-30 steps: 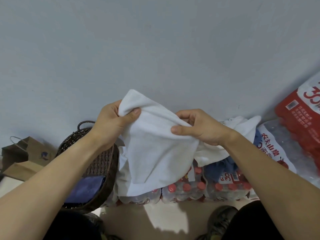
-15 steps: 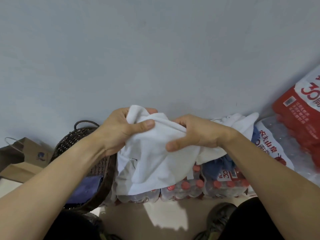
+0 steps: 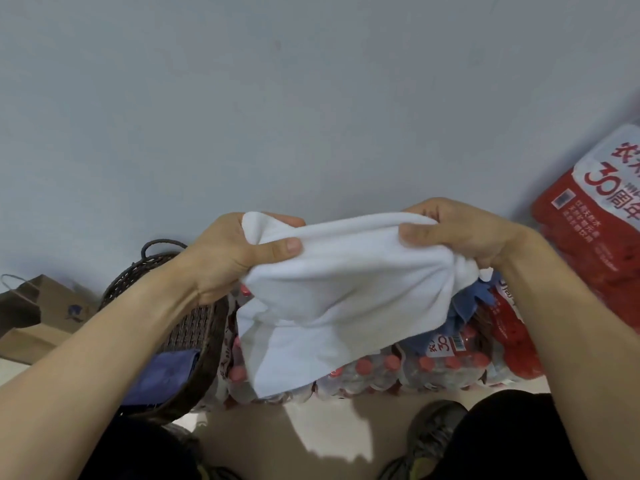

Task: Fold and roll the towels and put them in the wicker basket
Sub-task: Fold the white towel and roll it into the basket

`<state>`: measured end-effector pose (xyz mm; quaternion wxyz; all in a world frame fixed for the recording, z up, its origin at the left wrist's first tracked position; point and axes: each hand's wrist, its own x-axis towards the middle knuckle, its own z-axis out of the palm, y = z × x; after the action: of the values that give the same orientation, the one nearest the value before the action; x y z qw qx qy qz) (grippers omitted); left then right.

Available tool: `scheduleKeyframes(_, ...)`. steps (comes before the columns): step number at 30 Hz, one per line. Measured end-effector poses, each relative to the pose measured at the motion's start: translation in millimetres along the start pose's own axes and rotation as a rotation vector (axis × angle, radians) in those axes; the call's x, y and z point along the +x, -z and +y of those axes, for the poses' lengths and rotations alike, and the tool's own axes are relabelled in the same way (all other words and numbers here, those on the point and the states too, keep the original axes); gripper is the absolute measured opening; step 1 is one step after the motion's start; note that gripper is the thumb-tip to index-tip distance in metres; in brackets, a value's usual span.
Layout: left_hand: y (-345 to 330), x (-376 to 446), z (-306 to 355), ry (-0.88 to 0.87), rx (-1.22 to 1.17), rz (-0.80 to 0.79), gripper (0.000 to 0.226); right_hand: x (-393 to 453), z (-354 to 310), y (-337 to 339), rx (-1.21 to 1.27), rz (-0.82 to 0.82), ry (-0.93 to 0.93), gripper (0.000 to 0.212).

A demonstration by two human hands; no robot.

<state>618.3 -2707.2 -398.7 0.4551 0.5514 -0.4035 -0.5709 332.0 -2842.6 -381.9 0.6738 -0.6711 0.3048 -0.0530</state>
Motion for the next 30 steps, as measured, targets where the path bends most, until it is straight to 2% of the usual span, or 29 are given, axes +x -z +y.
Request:
scheduleKeyframes(4, 3, 2, -2, 0.008, 0.113, -0.027, 0.059, 5, 8, -6, -0.033, 0.171, 0.073, 0.044)
scheduleKeyframes(7, 12, 7, -7, -0.001, 0.218, -0.048, 0.048, 10, 13, -12, -0.132, 0.276, 0.100, 0.028)
scheduleKeyframes(10, 17, 13, -14, -0.026, 0.370, -0.037, 0.046, 17, 15, -22, -0.165, 0.290, 0.113, 0.017)
scheduleKeyframes(12, 9, 16, -19, -0.032, 0.563, -0.093, 0.058, 24, 13, -35, -0.200, 0.267, 0.139, 0.009)
scheduleKeyframes(14, -9, 17, -23, -0.110, 0.668, -0.172, 0.072, 32, 11, -49, -0.252, 0.231, 0.164, 0.010)
scheduleKeyframes(15, -17, 19, -25, -0.157, 0.660, -0.203, 0.068, 35, 11, -56, -0.269, 0.208, 0.174, 0.012)
scheduleKeyframes(18, -28, 24, -26, -0.235, 0.594, -0.191, 0.021, 39, 10, -64, -0.265, 0.195, 0.174, 0.018)
scheduleKeyframes(19, -26, 25, -24, -0.241, 0.618, -0.159, 0.015, 38, 10, -62, -0.255, 0.205, 0.162, 0.019)
scheduleKeyframes(22, -13, 27, -23, -0.220, 0.726, -0.123, 0.014, 36, 11, -54, -0.293, 0.171, 0.059, 0.018)
scheduleKeyframes(27, -5, 25, -22, -0.281, 0.975, -0.110, 0.003, 39, 18, -46, -0.423, -0.023, -0.120, 0.015)
scheduleKeyframes(30, -2, 28, -25, -0.216, 1.169, -0.138, 0.008, 35, 17, -38, -0.455, -0.146, -0.237, 0.017)
